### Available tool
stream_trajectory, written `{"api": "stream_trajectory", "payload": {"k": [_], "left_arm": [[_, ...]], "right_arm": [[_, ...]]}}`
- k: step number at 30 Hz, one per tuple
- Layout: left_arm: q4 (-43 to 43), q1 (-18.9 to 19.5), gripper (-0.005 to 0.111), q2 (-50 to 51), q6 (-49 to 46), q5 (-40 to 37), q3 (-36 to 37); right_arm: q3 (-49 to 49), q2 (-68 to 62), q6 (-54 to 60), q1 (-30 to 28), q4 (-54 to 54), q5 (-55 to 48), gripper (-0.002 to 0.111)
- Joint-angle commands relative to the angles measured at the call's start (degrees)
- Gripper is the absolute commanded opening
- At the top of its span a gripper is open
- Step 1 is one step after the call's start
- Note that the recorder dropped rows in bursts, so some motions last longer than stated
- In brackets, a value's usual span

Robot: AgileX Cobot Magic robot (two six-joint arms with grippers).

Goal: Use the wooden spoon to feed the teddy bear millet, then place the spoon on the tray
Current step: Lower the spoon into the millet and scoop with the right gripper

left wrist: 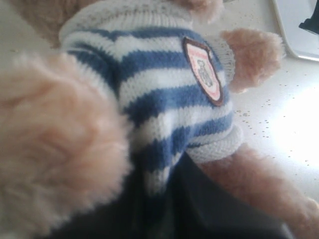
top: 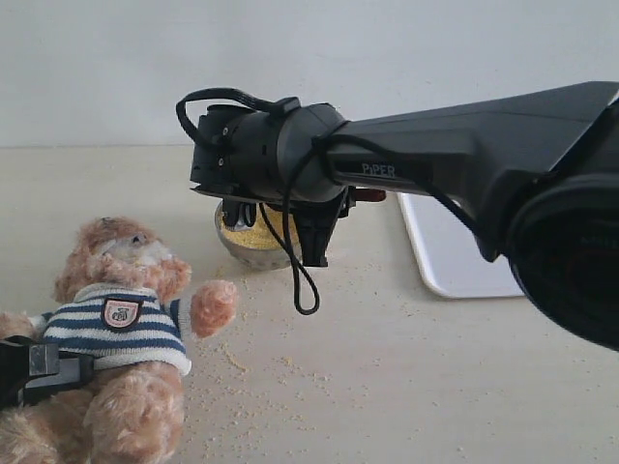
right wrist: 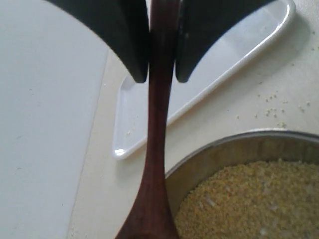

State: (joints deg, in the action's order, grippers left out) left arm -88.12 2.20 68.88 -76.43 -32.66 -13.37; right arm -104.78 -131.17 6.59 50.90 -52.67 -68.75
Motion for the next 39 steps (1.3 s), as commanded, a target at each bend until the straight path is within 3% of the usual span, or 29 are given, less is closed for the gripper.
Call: {"api": "stream_trajectory", "payload": {"k": [1,39], "left_arm": [[-0.76,0.1,0.005,-0.68,-0.27,-0.24,0.14],[-0.76,0.1,0.005,-0.68,-0.27,-0.18,0.14]], "right_arm": [[0.1,-0.31,-0.74,0.5,-0.32,1.46,0.004],[0.1,-1.33,3.37,1.07,13.66,-0.82,0.004]]}}
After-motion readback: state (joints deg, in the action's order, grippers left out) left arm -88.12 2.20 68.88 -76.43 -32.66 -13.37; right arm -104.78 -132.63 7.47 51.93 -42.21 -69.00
